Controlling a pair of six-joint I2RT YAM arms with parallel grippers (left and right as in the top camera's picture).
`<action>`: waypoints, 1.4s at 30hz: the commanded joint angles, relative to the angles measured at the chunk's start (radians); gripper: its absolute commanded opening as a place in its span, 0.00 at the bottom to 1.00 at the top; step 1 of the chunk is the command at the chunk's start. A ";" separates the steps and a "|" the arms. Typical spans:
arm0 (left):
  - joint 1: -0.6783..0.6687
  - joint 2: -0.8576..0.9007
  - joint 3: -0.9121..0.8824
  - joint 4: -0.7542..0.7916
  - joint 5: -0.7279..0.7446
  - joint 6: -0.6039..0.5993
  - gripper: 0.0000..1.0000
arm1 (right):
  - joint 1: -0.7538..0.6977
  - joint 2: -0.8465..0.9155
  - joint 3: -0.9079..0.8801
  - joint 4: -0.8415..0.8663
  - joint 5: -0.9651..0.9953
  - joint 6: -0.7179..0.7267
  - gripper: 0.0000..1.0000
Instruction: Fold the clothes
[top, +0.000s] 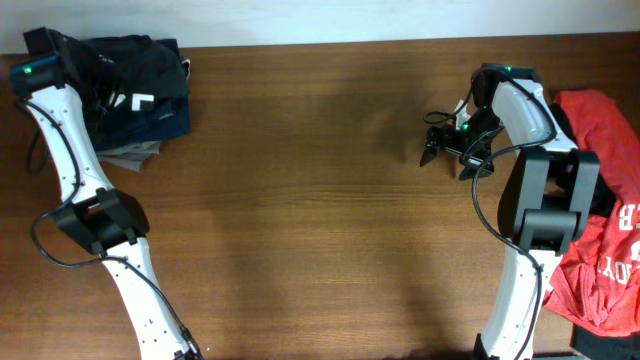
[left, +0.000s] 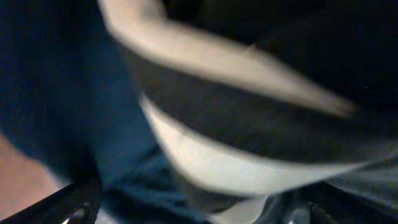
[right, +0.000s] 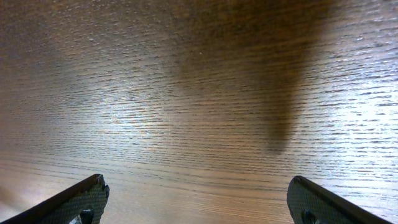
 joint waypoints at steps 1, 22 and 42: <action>0.009 -0.061 0.018 -0.054 -0.011 -0.011 0.99 | 0.006 -0.013 -0.007 -0.004 -0.010 -0.006 0.97; 0.010 -0.428 0.018 -0.105 -0.081 0.183 0.99 | 0.006 -0.209 0.027 -0.021 -0.001 0.058 0.78; 0.010 -0.428 0.013 -0.169 -0.081 0.183 0.99 | 0.008 -1.014 0.008 -0.364 0.158 0.067 0.99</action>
